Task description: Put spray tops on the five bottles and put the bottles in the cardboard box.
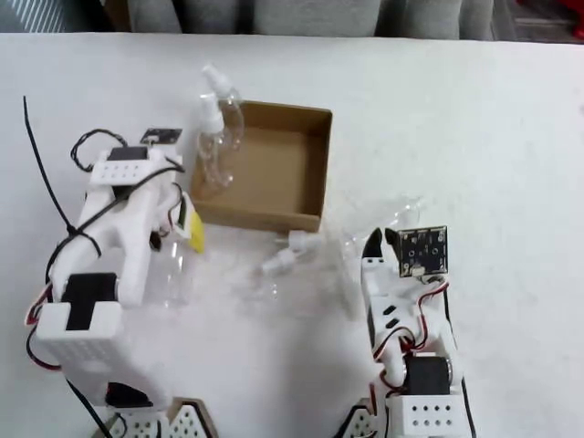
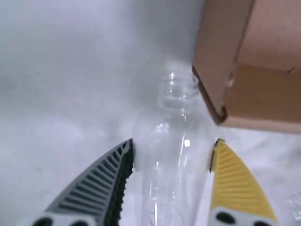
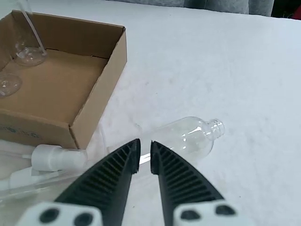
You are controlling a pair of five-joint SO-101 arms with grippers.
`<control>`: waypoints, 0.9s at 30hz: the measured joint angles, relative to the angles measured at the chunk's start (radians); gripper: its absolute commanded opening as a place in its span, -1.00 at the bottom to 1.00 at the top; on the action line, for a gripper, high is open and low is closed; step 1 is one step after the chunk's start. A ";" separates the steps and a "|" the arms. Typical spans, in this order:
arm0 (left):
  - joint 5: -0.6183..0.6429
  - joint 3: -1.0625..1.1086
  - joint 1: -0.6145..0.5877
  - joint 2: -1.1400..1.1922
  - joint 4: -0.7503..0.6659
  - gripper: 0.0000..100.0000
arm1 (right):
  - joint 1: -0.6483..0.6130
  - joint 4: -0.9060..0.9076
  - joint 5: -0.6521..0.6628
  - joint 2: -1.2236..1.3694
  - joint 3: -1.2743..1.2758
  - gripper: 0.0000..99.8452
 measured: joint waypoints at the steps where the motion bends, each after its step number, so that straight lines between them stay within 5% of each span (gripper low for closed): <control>1: 0.002 0.000 0.003 0.000 0.000 -0.65 | 0.000 0.000 0.000 0.000 0.000 -0.96; 3: 0.002 0.000 0.003 0.000 0.002 -0.97 | 0.000 0.000 0.000 0.000 0.000 -0.96; 10: 0.002 0.072 0.012 -0.095 -0.009 -0.94 | 0.000 0.000 0.000 0.000 0.000 -0.96; 20: 0.002 0.345 0.015 -0.525 -0.008 -0.96 | 0.000 0.000 0.002 0.000 0.000 -0.96; 27: 0.002 0.578 0.015 -0.807 -0.157 -0.96 | 0.000 0.069 0.226 0.000 0.000 -0.96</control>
